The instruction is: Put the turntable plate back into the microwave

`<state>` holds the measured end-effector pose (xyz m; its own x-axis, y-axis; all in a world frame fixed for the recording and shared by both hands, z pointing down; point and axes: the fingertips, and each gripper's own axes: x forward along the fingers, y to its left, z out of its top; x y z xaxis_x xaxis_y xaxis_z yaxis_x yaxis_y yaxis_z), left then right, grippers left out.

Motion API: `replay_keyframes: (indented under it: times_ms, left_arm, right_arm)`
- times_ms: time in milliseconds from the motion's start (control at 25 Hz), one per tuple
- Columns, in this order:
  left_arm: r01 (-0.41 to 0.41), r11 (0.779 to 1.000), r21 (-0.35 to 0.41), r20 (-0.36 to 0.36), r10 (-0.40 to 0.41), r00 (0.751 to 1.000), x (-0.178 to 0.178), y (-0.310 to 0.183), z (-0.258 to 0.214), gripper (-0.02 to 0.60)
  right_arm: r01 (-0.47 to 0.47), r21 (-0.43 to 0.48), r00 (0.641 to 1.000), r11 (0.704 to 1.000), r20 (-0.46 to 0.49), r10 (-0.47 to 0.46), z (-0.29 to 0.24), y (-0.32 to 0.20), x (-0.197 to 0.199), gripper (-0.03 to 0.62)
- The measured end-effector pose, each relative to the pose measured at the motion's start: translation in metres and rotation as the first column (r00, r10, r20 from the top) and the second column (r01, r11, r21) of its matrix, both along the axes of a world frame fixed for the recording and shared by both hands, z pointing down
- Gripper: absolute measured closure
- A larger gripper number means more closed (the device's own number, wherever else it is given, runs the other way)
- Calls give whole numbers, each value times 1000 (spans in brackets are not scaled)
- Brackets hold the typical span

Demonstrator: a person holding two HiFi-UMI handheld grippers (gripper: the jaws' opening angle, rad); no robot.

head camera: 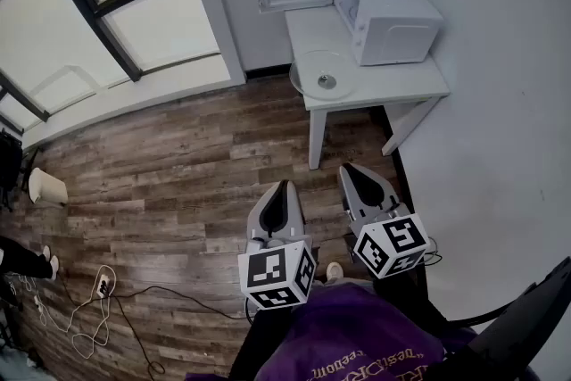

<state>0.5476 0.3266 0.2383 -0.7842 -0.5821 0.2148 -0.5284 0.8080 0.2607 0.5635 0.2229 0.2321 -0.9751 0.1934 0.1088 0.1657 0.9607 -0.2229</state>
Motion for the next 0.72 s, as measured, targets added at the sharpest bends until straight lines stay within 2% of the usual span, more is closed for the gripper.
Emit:
replay_keyframes:
  times_ms: [160,400,560,720]
  left_arm:
    - [-24,999,23,28,23,999,-8,14,-1,577]
    - [-4,1000,27,-24,4,1000,-15,31,25,577]
    - [21,999,30,-45,-20,999,-40,34,36,577]
    - [12,999,30,-88,-9,996,-69,24,56,577]
  right_arm:
    - [8,17,1000,1000,1,-8,3,11,-13,588]
    - [23,20,999,1000,-31,-22,23,25,-22,588]
    - [18,22,999,1000,-48,-17,32,22,-43,587]
    - [1,8,998,1000,-70,0,48,9,-75,588]
